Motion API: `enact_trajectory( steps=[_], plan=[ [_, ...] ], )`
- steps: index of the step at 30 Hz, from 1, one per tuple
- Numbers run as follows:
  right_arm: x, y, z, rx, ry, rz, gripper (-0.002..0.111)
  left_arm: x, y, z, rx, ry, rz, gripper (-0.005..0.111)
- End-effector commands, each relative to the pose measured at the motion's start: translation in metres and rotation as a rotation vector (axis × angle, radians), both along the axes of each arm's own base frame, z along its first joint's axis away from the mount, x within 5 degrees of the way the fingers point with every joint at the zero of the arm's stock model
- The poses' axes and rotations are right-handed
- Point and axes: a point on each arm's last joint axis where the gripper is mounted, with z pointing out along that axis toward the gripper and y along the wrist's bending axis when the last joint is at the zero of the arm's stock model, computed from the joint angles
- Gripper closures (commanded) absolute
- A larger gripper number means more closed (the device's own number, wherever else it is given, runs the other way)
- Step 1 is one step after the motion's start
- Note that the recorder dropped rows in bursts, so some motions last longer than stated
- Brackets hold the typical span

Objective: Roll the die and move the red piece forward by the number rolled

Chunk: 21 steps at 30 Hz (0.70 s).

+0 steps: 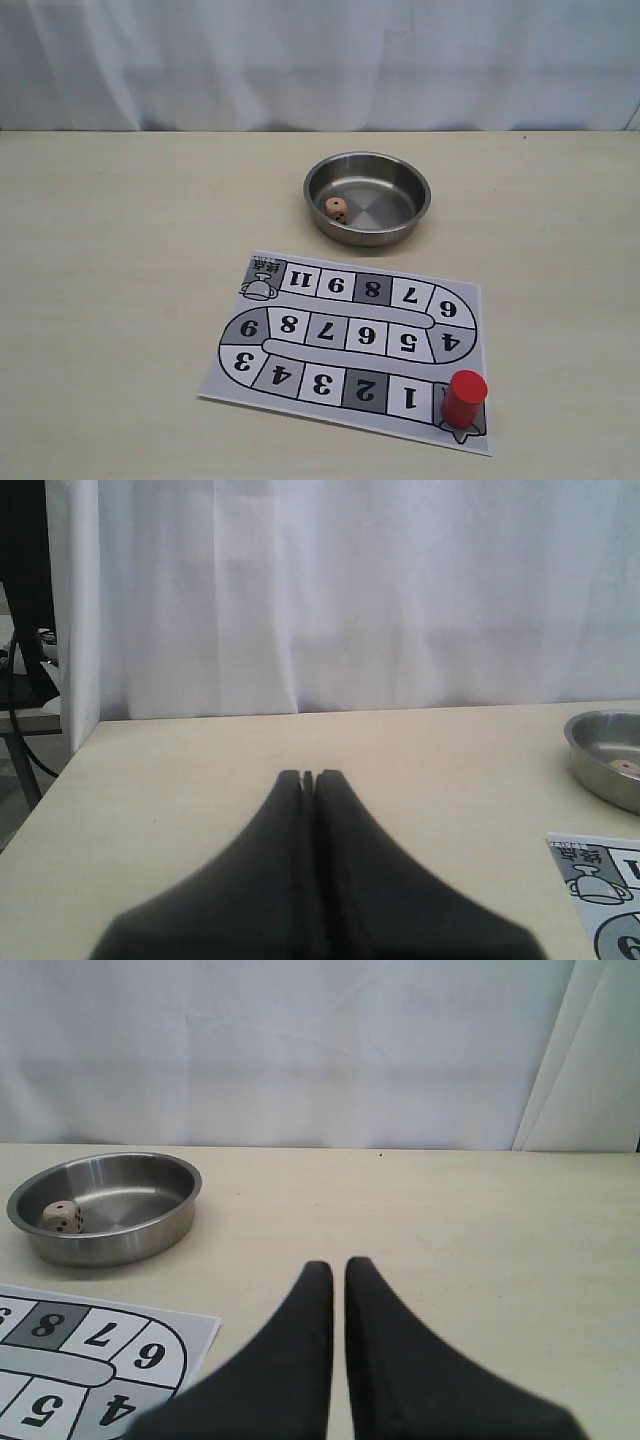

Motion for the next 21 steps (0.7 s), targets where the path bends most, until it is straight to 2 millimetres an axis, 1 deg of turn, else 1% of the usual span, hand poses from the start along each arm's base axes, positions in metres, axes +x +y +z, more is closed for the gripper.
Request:
enact_trajectory(
  steps=[1, 14, 19, 21],
  plan=[
    [0.000, 0.000, 0.000, -0.005, -0.005, 0.002, 0.104, 0.000, 0.000, -0.001, -0.012, -0.001, -0.002, 0.107],
    [0.000, 0.000, 0.001, -0.011, -0.022, 0.003, 0.104, 0.000, 0.000, -0.001, -0.012, -0.001, -0.002, 0.107],
    [0.000, 0.001, 0.019, 0.020, -0.221, 0.006, 0.104, 0.000, 0.000, -0.001, -0.012, -0.001, -0.002, 0.107],
    [-0.001, 0.001, 0.028, 0.091, -0.324, 0.010, 0.104, 0.000, 0.000, -0.001, -0.012, -0.001, -0.002, 0.107]
  ],
)
